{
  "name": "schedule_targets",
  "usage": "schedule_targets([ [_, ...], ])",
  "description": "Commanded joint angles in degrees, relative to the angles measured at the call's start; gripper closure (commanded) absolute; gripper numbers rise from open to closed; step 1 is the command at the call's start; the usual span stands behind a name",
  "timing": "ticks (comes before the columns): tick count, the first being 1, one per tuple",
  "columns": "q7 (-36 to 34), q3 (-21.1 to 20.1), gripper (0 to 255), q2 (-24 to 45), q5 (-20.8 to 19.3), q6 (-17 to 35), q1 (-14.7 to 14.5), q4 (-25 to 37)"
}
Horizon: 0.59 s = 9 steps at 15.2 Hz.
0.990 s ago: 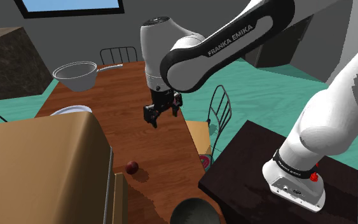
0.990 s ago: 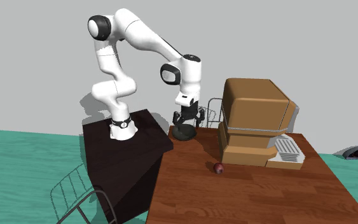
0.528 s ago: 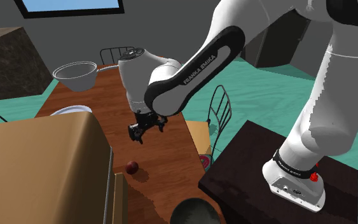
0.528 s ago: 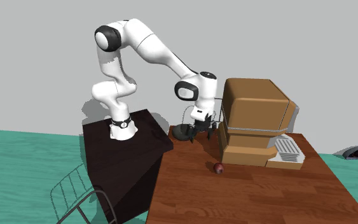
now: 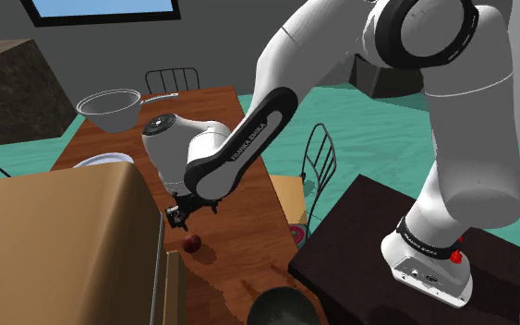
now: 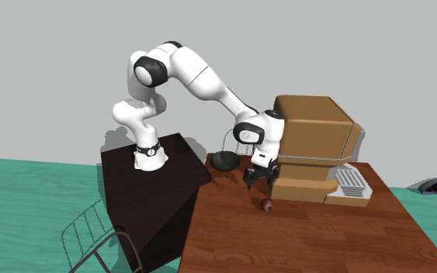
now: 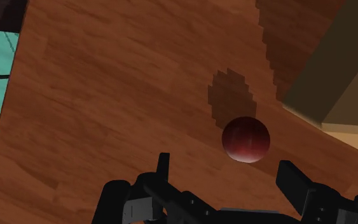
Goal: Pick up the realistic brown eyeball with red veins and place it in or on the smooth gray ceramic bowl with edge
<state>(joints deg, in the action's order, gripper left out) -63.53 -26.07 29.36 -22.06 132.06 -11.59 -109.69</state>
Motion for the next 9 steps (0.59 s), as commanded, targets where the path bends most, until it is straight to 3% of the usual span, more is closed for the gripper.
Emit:
schedule_targets([
  [1,-1.8,1.3,0,4.5,-1.7,-0.5,-2.2,4.2],
  [6,-4.2,4.1,0,15.4,-4.2,-2.2,-7.1,15.6],
  [9,-4.5,4.7,0,16.9,-4.8,-0.8,-7.4,15.8],
])
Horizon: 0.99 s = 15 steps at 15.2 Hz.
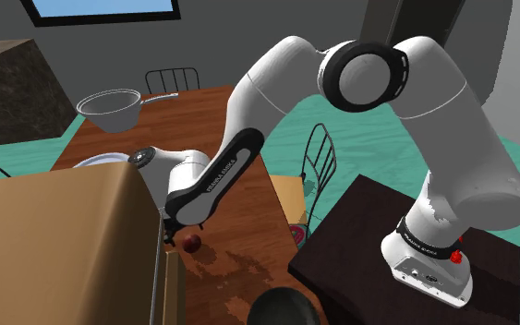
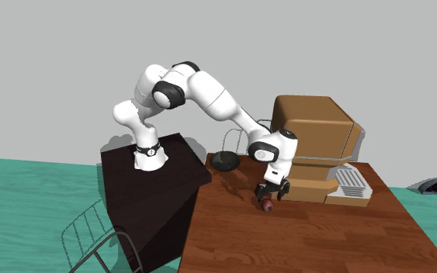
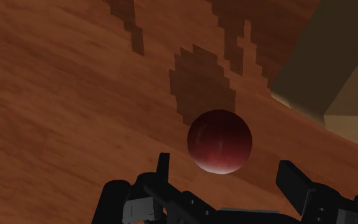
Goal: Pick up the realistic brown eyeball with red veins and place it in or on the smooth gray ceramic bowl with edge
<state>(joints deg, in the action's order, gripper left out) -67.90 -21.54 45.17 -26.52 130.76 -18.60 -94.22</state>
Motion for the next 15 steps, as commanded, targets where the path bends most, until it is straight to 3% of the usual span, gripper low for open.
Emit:
schedule_targets([
  [1,-0.3,0.4,0,1.6,-0.5,0.9,-0.5,0.4],
  [12,-0.6,1.2,0,3.5,-1.2,2.5,-0.9,0.8],
  [13,-0.7,1.2,255,3.5,-1.2,2.5,-0.9,0.8],
  [15,-0.7,1.2,255,3.5,-1.2,2.5,-0.9,0.8],
])
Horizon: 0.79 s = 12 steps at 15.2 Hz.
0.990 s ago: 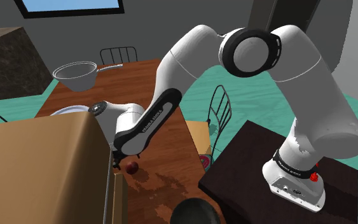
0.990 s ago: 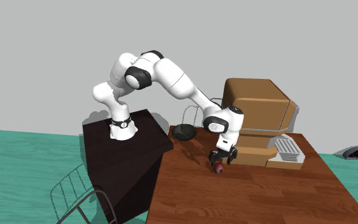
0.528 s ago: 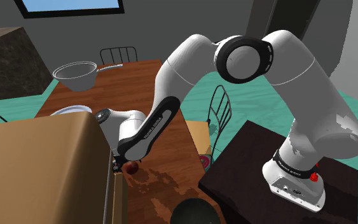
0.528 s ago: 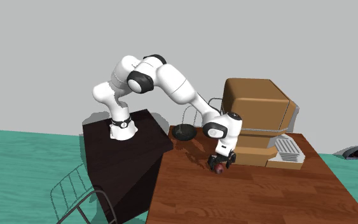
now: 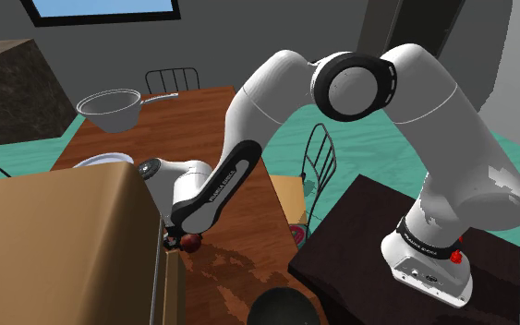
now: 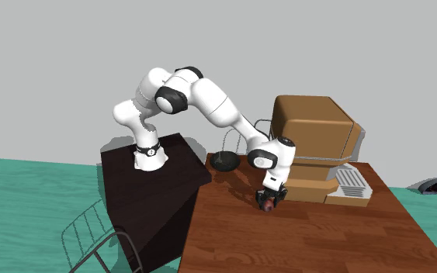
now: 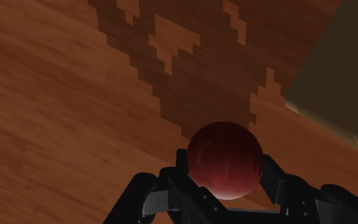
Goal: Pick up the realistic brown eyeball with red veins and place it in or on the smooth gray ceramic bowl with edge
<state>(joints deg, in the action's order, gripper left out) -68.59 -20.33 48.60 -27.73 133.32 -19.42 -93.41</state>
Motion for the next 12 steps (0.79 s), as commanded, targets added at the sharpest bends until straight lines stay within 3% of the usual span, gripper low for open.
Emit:
schedule_targets([
  [1,0.0,-0.1,255,0.0,0.0,0.0,-0.1,-0.2],
  [12,0.7,-1.1,255,-2.9,1.0,-2.0,0.7,-1.0],
])
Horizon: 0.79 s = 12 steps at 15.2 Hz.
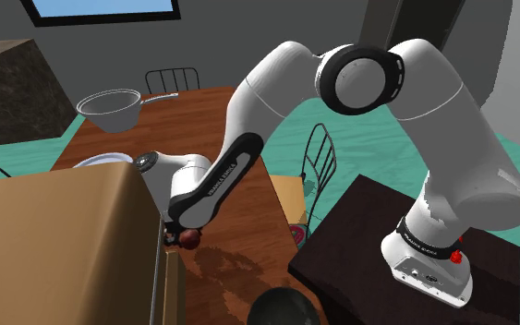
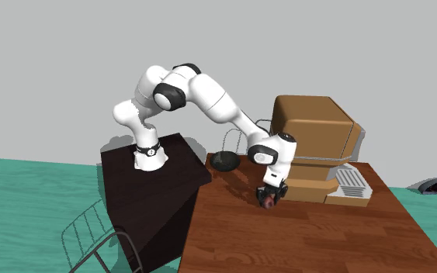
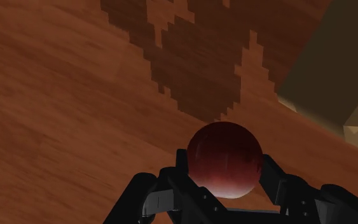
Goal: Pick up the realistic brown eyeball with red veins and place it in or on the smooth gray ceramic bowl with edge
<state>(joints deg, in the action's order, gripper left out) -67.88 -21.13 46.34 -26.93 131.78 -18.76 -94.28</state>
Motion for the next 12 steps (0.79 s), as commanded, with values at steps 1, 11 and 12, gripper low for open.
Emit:
schedule_targets([
  [1,0.1,-0.4,255,-1.2,0.4,-0.9,0.1,-0.3],
  [11,1.6,-2.3,255,-6.6,2.7,-5.3,1.4,-1.1],
  [12,1.8,-2.5,255,-7.1,2.9,-5.8,1.5,-1.1],
])
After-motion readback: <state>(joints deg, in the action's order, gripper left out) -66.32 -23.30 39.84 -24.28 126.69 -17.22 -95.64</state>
